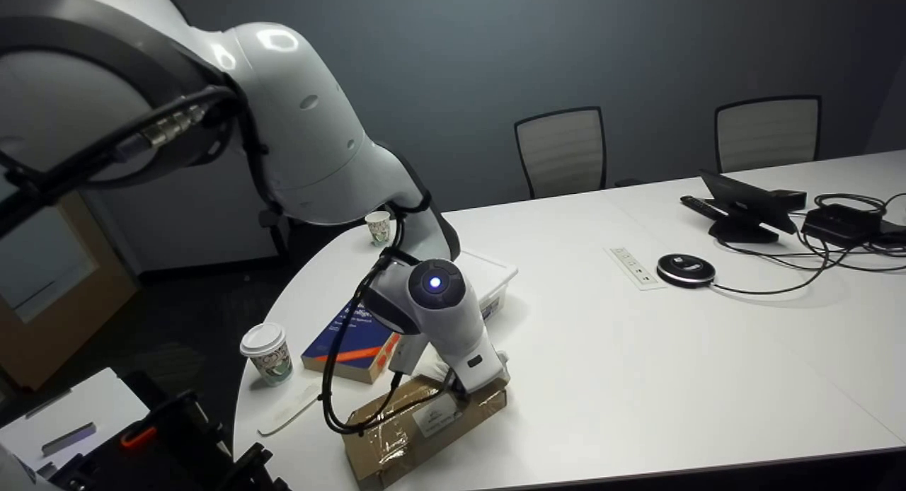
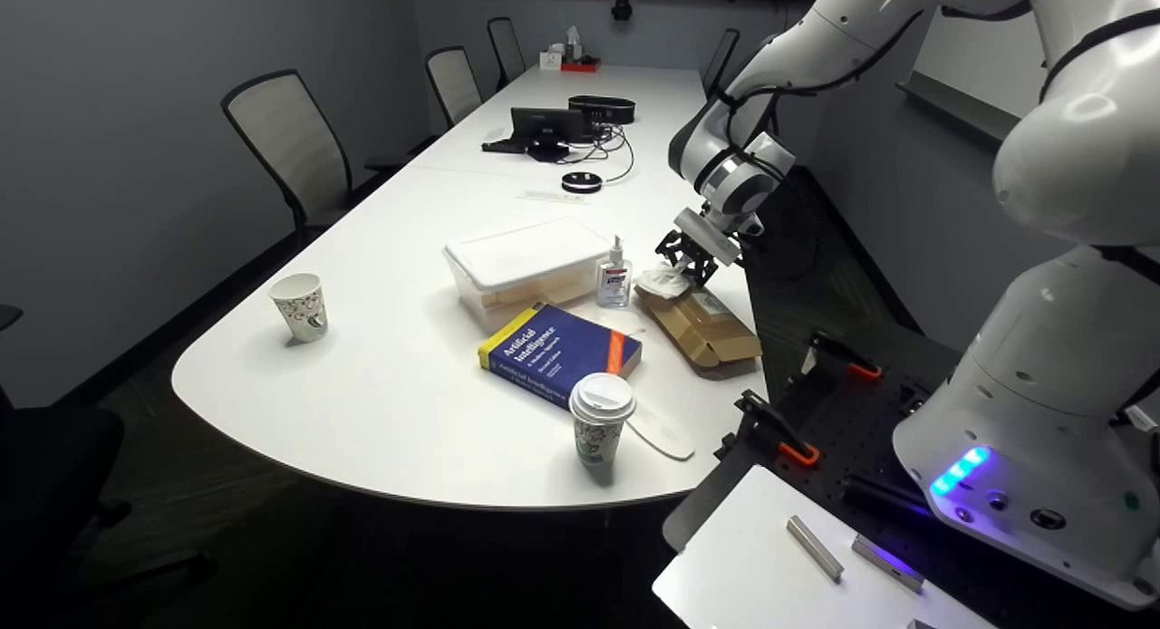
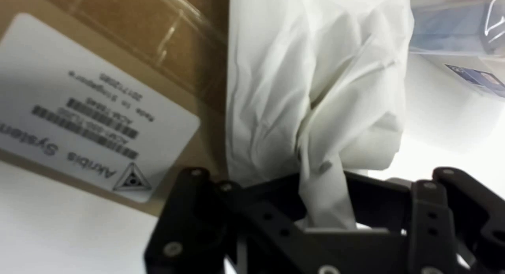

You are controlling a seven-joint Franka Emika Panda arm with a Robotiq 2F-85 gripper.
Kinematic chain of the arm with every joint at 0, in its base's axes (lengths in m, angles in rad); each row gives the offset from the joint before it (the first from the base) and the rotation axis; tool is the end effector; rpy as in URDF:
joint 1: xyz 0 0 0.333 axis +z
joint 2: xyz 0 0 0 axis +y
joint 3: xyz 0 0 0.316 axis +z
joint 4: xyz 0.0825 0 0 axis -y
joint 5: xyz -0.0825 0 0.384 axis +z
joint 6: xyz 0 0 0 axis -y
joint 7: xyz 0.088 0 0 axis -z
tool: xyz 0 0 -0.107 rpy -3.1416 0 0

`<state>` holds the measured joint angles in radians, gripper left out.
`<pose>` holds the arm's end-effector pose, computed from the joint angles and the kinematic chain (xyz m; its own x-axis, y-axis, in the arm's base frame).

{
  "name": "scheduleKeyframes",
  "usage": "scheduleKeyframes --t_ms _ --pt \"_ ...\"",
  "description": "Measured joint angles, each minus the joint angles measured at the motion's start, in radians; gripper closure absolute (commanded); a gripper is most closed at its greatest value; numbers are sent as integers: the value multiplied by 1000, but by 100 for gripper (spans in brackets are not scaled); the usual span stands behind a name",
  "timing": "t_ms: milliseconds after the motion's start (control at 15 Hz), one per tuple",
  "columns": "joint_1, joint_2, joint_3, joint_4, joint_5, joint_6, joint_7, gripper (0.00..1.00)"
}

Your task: Pick the paper towel on the table and use it to wipe the brown box

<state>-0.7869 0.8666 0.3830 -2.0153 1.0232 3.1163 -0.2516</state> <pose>0.4832 -0.2721 0.0421 0.2311 -0.9727 -0.0199 -0.8912 -0.2035 -0.4055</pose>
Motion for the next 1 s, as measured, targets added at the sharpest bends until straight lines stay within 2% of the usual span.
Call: scheduleKeyframes --t_ms 533,1000 --pt "25 -61 -31 -141 1 3 44 100" --pt "134 -96 -142 -194 -22 -67 146 100"
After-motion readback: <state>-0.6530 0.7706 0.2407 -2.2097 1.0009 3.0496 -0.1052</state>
